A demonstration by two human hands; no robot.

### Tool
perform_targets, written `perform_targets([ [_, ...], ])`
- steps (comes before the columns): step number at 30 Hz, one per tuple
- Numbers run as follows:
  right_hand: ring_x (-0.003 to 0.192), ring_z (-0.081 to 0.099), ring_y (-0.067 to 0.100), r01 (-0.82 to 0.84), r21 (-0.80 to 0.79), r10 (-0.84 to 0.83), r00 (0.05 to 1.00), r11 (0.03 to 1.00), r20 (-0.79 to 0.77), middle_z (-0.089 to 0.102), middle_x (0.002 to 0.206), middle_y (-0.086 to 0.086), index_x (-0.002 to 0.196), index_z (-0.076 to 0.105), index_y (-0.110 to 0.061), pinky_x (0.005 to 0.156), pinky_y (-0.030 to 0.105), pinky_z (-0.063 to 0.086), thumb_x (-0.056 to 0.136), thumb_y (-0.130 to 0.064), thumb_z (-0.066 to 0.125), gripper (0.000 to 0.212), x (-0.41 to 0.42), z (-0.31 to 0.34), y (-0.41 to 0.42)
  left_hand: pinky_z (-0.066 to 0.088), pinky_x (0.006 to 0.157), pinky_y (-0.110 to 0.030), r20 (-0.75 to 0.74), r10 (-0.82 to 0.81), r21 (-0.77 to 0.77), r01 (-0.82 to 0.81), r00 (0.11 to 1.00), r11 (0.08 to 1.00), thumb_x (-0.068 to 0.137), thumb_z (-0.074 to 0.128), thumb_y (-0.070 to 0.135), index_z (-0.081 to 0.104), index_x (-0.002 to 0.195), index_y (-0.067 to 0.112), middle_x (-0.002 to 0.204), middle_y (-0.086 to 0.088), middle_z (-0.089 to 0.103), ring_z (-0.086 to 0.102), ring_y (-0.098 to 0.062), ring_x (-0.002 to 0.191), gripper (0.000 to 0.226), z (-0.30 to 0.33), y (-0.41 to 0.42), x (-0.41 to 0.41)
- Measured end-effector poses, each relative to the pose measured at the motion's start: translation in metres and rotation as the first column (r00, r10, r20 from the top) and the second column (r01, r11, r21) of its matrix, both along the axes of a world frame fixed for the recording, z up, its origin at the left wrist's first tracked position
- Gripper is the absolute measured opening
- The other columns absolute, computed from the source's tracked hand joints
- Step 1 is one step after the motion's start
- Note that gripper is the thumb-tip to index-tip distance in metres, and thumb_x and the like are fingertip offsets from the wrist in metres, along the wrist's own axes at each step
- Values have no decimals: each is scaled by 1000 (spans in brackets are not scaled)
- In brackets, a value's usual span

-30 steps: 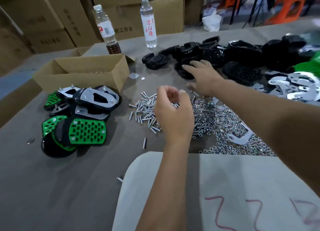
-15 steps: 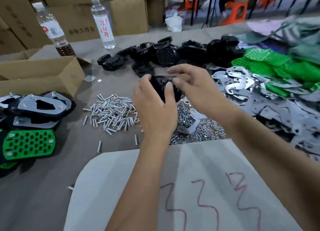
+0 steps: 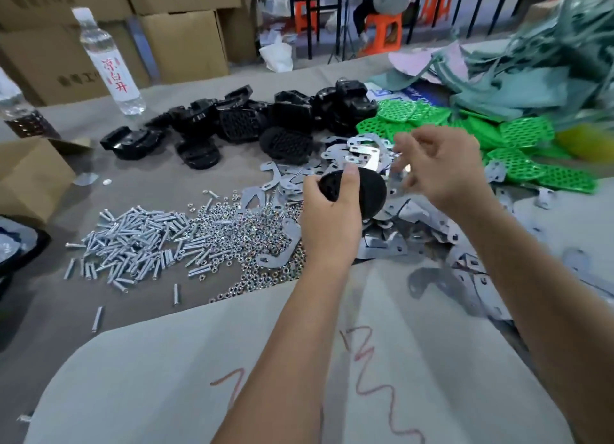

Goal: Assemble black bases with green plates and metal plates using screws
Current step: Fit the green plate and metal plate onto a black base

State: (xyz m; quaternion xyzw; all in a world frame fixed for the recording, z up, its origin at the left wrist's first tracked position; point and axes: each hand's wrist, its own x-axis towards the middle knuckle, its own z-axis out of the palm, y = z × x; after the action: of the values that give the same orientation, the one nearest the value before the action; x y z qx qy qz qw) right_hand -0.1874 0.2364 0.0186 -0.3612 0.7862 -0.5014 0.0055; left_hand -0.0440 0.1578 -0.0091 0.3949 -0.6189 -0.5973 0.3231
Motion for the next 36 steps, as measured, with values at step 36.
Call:
perform_targets([
  [36, 93, 54, 32, 523, 54, -423, 742, 851, -521, 62, 100, 15, 107, 66, 4, 75, 32, 34, 112, -23, 39, 39, -57, 8, 10, 60, 89, -48, -116, 142, 529, -59, 983, 846, 80, 74, 5, 69, 97, 8, 96, -13, 73, 71, -30, 90, 18, 5, 15, -14],
])
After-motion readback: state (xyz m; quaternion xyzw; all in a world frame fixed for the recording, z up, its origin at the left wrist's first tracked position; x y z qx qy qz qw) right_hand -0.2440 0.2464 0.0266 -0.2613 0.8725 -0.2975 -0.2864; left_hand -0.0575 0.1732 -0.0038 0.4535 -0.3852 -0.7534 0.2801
